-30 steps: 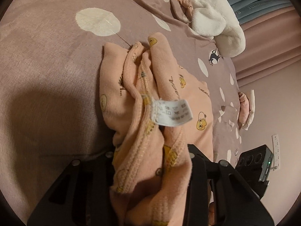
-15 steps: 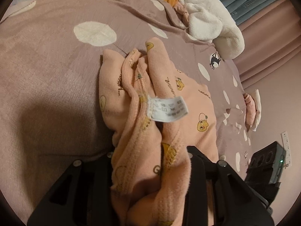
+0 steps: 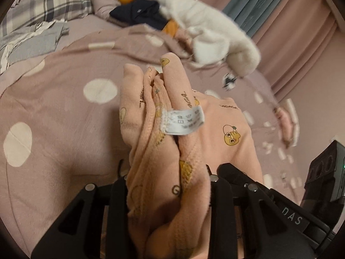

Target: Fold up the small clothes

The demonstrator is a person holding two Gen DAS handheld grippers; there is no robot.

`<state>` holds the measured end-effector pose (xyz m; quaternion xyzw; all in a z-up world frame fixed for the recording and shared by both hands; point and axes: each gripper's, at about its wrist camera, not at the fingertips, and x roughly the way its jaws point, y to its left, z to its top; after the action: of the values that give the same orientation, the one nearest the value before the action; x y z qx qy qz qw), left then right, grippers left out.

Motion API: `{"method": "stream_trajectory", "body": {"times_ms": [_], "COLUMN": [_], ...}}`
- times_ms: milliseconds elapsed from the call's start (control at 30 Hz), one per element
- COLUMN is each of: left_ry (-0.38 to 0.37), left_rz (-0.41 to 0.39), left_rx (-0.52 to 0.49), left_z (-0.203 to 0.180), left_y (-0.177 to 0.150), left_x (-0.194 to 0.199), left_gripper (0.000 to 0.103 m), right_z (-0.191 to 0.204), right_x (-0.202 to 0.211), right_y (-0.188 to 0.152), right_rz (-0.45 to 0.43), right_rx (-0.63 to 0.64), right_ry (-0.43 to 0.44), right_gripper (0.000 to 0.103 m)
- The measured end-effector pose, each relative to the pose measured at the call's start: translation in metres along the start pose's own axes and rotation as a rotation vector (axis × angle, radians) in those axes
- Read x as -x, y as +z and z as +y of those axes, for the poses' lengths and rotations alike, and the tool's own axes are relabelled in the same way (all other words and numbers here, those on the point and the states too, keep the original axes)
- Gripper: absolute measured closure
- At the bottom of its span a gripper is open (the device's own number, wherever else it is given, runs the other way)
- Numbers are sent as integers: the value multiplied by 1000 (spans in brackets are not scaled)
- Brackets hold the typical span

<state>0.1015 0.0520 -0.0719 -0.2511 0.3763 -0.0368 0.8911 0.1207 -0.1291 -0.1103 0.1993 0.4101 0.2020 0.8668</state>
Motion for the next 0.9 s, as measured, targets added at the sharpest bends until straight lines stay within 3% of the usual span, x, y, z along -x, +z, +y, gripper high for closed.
{"method": "stream_trajectory", "body": {"times_ms": [233,500,900], "left_ry": [-30,-59,-84], "left_rz": [-41,-25,93], "left_rx": [-35,-81,-133], "left_z": [-34,-76,-116], "left_y": [0,-7,-47], "left_x": [34,55,12], "left_gripper": [73,73,69], "right_z": [18,5,-60], "right_x": [46,95,115], "right_y": [9,14,1], "right_rz": [-66,-101,-90], "right_rx": [63,58,-19], "right_ry": [-19,-22,-58], "right_gripper": [78,78,78]}}
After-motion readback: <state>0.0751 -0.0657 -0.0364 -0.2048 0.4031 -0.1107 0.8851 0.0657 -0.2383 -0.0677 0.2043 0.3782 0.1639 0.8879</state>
